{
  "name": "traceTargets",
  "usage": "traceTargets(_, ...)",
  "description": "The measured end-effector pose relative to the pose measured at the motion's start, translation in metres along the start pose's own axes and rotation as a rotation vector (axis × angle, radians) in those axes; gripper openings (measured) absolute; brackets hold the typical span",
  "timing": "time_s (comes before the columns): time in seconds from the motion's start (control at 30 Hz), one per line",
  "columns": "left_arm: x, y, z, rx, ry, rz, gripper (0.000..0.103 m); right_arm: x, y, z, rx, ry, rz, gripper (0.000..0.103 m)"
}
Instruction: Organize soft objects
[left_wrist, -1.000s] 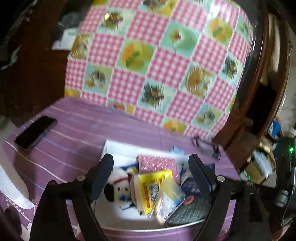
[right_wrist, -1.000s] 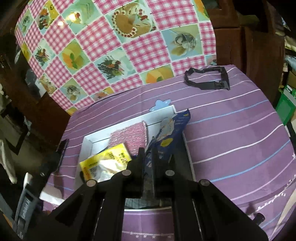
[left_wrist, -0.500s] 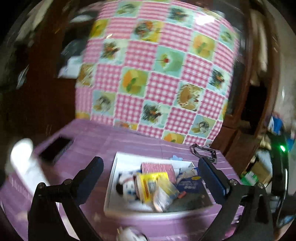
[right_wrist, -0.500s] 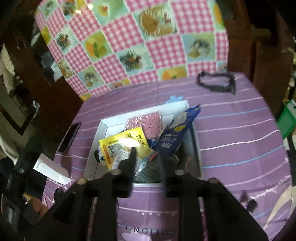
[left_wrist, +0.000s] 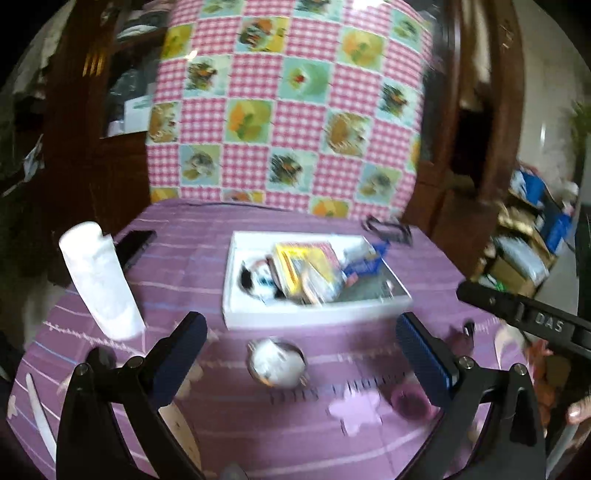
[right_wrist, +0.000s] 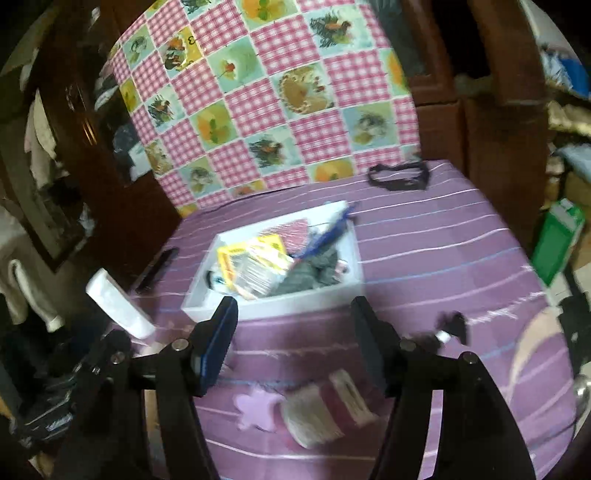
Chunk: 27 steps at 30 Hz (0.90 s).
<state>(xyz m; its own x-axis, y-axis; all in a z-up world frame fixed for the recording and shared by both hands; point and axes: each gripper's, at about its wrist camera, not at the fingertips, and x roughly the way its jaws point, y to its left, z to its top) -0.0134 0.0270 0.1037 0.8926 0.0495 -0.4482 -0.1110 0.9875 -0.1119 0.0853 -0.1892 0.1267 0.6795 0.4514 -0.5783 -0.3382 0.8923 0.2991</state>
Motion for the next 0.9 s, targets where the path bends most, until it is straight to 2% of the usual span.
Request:
traceTargets(0.13, -0.001, -0.011, -0.028, 0.037, 0.015, -0.059, 0.103, -0.006, 0.004, -0.028, -0.107, -0.039, -0.066, 0.064)
traceTargets(0.3, 0.008, -0.015, -0.054, 0.038, 0.058, -0.135, 0.103, -0.006, -0.005, -0.054, -0.098, -0.075, -0.028, 0.064)
traceTargets(0.37, 0.010, -0.016, -0.059, 0.050, 0.079, -0.110, 0.103, -0.002, -0.006, -0.062, -0.081, -0.061, -0.043, 0.064)
traceTargets(0.53, 0.010, -0.016, -0.065, 0.052, 0.050, -0.069, 0.103, 0.009, 0.000, -0.072, -0.104, -0.006, -0.025, 0.064)
traceTargets(0.7, 0.019, -0.014, -0.069, 0.052, 0.061, 0.003, 0.103, 0.012, 0.007, -0.081, -0.183, -0.024, -0.105, 0.064)
traceTargets(0.9, 0.022, -0.016, -0.072, 0.061, 0.073, -0.002, 0.103, 0.014, 0.006, -0.082, -0.166, -0.018, -0.088, 0.064)
